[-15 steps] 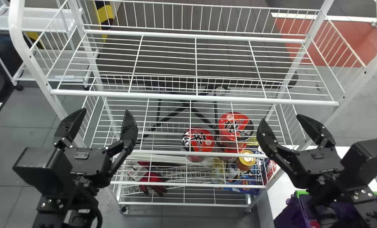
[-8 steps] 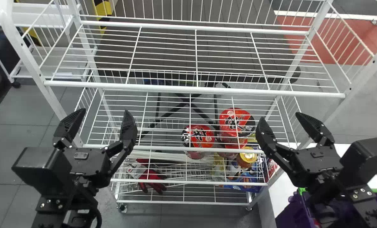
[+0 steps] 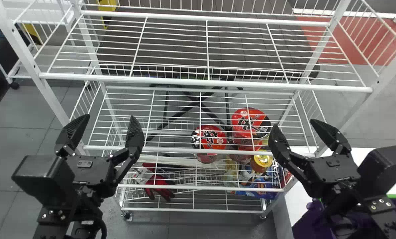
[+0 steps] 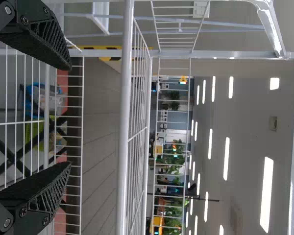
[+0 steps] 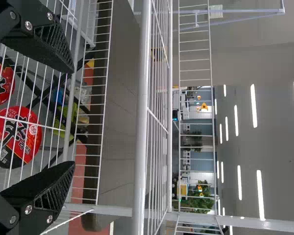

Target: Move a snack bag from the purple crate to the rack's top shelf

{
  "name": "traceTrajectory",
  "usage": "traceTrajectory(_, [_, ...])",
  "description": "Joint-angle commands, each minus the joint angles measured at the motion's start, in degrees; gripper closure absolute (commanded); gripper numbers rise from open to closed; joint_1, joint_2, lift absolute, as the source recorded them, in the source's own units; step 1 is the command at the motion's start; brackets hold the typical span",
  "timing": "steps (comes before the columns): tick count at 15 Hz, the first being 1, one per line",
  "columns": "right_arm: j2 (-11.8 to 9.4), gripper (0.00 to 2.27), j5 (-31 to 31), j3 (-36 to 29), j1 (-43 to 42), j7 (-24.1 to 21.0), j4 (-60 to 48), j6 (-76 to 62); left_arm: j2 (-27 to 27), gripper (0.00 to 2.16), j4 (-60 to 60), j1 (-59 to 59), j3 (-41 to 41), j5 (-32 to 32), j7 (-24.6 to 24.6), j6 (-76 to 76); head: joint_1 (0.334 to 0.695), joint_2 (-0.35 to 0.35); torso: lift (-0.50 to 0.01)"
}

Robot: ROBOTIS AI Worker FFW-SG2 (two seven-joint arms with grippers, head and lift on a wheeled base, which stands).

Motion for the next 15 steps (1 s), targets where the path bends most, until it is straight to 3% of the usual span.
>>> traceTrajectory(1, [0.0, 0.16, 0.3, 0.1, 0.3, -0.1, -0.2, 0.4, 0.0, 0.13, -0.3, 0.2, 0.0, -0.1, 0.1, 0.0, 0.695, -0.055, -0.243])
traceTrajectory(15, [0.0, 0.16, 0.7, -0.2, 0.4, 0.0, -1.0, 2.7, 0.0, 0.13, -0.8, 0.6, 0.7, 0.2, -0.2, -0.4, 0.695, -0.051, -0.299])
